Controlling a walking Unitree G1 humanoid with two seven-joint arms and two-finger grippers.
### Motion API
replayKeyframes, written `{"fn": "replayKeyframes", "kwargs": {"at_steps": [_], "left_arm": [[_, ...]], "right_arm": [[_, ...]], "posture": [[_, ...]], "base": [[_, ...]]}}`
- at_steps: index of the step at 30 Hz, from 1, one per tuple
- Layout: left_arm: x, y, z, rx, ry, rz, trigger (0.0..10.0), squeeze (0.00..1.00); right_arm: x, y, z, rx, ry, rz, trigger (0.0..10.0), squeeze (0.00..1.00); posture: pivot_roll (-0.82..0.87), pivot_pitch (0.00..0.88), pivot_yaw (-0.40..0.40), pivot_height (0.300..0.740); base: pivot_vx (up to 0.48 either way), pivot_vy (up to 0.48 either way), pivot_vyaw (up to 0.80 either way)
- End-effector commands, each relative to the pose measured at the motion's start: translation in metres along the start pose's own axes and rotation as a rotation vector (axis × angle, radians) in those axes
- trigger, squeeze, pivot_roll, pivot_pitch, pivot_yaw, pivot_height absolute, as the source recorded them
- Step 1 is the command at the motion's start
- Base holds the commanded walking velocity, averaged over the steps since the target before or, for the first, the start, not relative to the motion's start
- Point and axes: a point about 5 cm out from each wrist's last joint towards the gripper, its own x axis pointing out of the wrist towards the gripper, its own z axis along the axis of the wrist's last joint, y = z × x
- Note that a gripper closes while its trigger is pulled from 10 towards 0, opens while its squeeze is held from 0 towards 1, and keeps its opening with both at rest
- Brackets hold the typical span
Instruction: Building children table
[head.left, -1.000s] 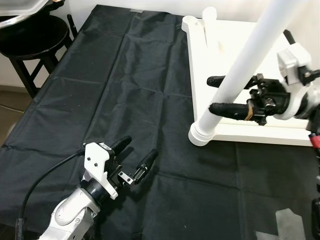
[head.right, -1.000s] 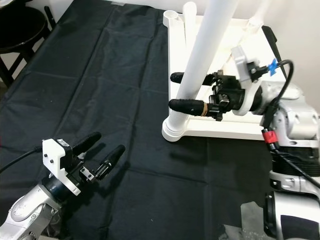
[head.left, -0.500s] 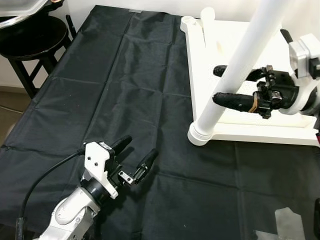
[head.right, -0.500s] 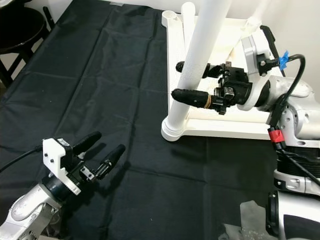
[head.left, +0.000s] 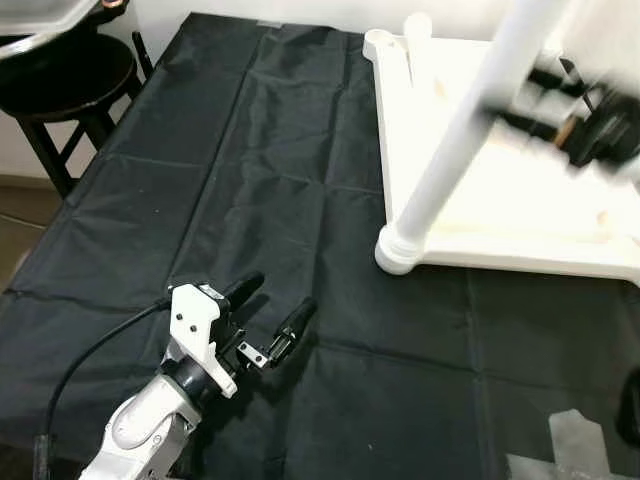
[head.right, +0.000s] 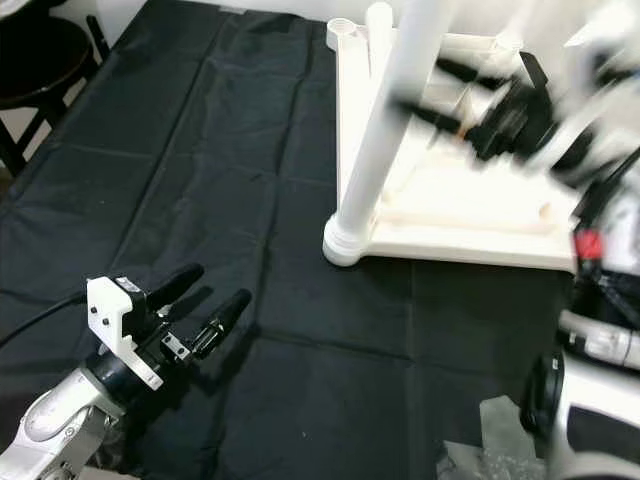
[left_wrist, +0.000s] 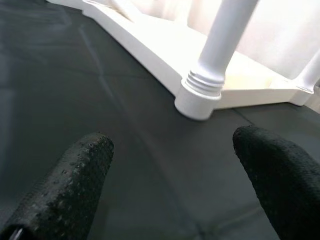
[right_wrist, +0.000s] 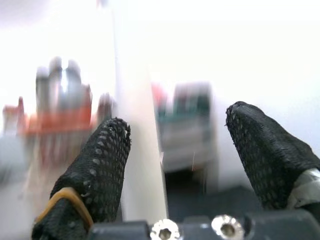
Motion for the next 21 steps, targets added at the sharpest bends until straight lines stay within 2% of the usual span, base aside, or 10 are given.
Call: {"fn": "replayKeyframes", "kwargs": {"at_steps": [1,2,3,7,8,13,14,15,16,21], "left_arm": [[-0.002,0.000,-0.004,-0.006,0.011,-0.004,10.0,0.00],[-0.001,0.000,-0.005,-0.006,0.011,-0.003,10.0,0.00],[-0.001,0.000,-0.005,-0.006,0.012,-0.003,10.0,0.00],[0.000,0.002,-0.007,-0.002,0.015,-0.002,10.0,0.00],[0.000,0.002,-0.007,-0.001,0.015,-0.002,10.0,0.00],[0.001,0.004,-0.008,0.000,0.013,-0.001,10.0,0.00],[0.001,0.004,-0.009,0.001,0.012,-0.002,10.0,0.00],[0.001,0.004,-0.009,0.001,0.012,-0.002,10.0,0.00],[0.002,0.004,-0.010,0.001,0.013,-0.003,10.0,0.00],[0.002,0.004,-0.010,0.000,0.011,-0.004,10.0,0.00]], "right_arm": [[-0.004,0.000,0.002,0.039,-0.061,-0.028,4.9,0.00],[-0.004,0.000,0.002,0.052,-0.081,-0.036,4.9,0.00],[-0.002,0.002,0.000,0.058,-0.091,-0.030,10.0,0.00],[0.003,0.011,-0.006,0.092,-0.132,0.032,10.0,0.00],[0.004,0.013,-0.007,0.106,-0.144,0.055,0.0,0.00],[0.008,0.015,-0.004,0.133,-0.226,0.017,0.0,0.00],[0.010,0.015,-0.003,0.146,-0.258,-0.004,10.0,0.00],[0.011,0.015,-0.003,0.153,-0.267,-0.009,10.0,0.00],[0.012,0.016,-0.002,0.170,-0.292,0.005,0.0,0.00],[0.015,0.015,0.000,0.169,-0.328,-0.052,1.4,0.00]], "posture": [[0.01,0.214,-0.051,0.740],[0.01,0.214,-0.051,0.740],[0.01,0.205,-0.048,0.740],[0.02,0.196,-0.046,0.740],[0.01,0.194,-0.046,0.740],[0.02,0.183,-0.044,0.740],[0.02,0.182,-0.043,0.740],[0.02,0.182,-0.043,0.740],[0.02,0.179,-0.042,0.740],[0.02,0.179,-0.042,0.740]], "base": [[0.000,0.000,0.00],[0.000,0.000,0.00],[0.000,0.000,0.00],[0.000,0.000,0.00],[0.000,0.000,0.00],[0.000,0.000,0.00],[0.000,0.000,0.00],[0.000,0.000,0.00],[0.000,0.000,0.00],[0.000,0.000,0.00]]}}
